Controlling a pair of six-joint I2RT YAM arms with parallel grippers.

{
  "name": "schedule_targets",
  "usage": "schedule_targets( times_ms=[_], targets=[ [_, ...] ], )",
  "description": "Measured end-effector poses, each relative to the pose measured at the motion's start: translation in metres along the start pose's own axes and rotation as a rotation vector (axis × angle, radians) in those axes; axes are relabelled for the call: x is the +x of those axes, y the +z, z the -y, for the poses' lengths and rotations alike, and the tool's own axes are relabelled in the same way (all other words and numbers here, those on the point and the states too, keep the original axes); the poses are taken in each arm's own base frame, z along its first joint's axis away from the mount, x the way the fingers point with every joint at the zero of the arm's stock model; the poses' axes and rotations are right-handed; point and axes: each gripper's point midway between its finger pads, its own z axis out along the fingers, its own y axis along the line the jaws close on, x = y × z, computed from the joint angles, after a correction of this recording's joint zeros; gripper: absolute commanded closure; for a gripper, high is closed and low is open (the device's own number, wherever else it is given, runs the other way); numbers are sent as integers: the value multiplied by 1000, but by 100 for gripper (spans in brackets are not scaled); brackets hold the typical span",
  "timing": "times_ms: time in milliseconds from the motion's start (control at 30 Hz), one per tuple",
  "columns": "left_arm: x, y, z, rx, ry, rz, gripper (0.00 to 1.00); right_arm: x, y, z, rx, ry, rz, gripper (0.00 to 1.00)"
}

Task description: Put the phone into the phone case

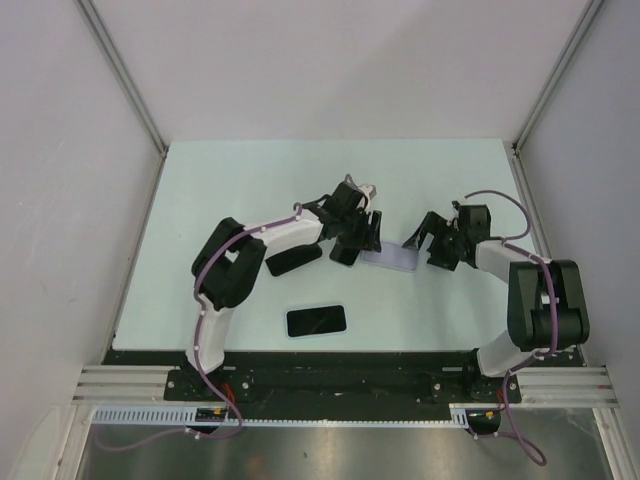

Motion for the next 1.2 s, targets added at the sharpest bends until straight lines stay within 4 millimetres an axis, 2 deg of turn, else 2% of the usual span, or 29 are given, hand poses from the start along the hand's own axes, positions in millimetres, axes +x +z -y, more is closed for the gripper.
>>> schedule_targets(
  times_ms=[133,300,500,700,933,1200],
  targets=[
    [-2,16,-8,-17,-15,-22,31,-12,13,-12,-64,-14,7,0],
    [-9,23,-9,-16,-20,-26,35,-16,17,-17,-102,-21,12,3],
    [-5,27,-2,23,-19,-49,37,-10,21,-26,-118,-47,-1,4],
    [-1,26,-2,22,-17,-46,38,-4,21,-30,-85,-96,4,2],
    [28,8,1,-12,-5,-72,38,35,10,-38,-30,-158,-73,2],
    [88,-28,12,-42,-4,-147,37,86,-9,-47,-30,-214,-153,2]
  ],
)
